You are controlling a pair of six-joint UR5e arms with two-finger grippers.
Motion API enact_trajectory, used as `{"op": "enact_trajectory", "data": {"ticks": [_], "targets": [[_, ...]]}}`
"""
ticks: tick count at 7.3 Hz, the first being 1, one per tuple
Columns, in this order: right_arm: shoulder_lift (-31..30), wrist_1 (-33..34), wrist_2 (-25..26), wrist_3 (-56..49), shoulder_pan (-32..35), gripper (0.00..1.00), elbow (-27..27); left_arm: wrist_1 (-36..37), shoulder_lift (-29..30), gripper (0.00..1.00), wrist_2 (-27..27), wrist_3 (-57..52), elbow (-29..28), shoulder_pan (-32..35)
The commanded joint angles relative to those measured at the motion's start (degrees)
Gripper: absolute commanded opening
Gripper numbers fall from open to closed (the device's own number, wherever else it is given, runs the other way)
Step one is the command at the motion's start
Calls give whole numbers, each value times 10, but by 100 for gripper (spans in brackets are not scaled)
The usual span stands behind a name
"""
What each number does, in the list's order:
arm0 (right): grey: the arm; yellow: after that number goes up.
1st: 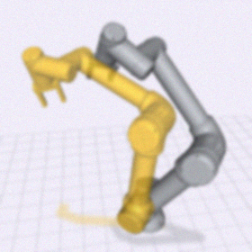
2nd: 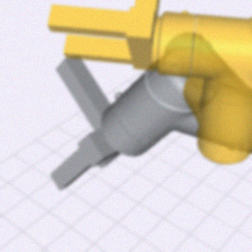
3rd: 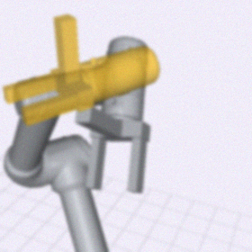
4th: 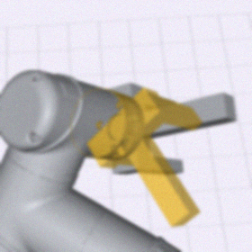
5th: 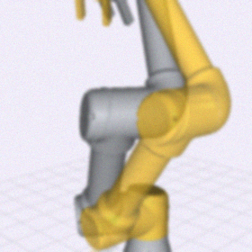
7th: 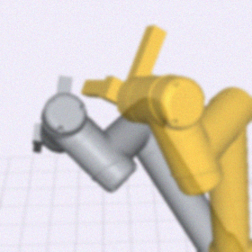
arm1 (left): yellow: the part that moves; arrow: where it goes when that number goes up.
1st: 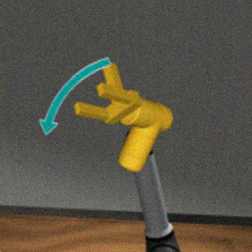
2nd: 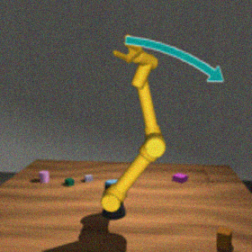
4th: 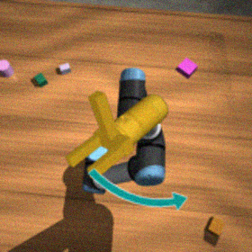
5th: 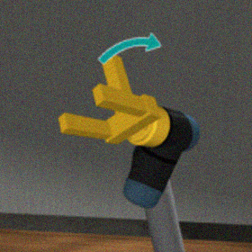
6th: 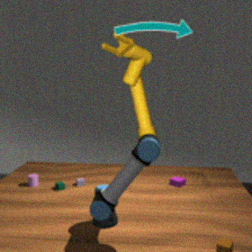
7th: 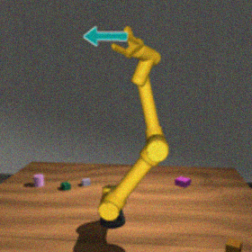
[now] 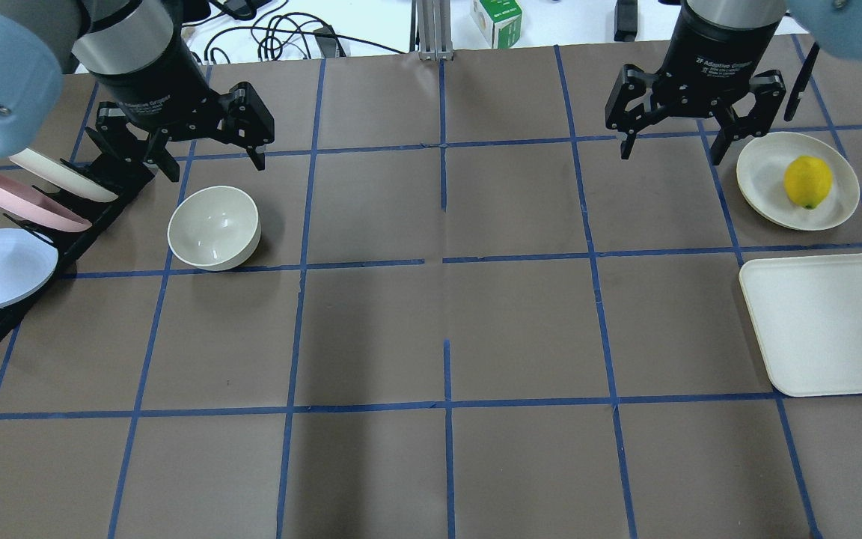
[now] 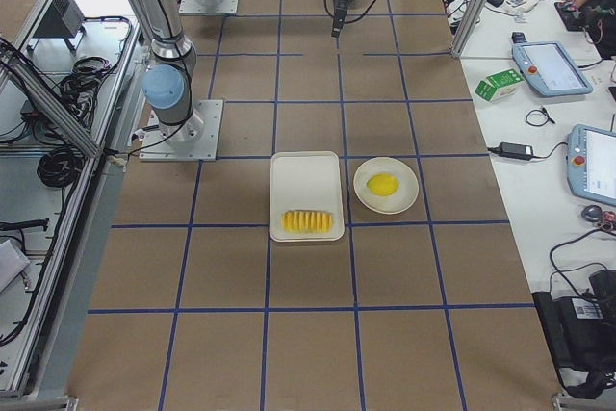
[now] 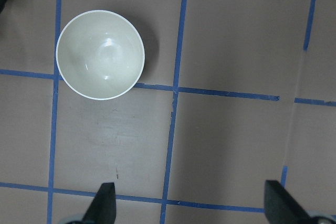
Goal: Place bowl and put lemon in it
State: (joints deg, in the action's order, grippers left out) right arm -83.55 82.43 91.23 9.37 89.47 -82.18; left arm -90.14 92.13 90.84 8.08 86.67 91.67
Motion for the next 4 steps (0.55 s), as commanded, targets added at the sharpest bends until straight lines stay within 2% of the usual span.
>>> {"op": "enact_trajectory", "data": {"ticks": [1,4], "targets": [[1,0,3,0,0,100,0,2,-1,100,-1,0,1,0],[4,0,6,-2,0,100,-1,4,11,100,-1,-7,4,-16]]}}
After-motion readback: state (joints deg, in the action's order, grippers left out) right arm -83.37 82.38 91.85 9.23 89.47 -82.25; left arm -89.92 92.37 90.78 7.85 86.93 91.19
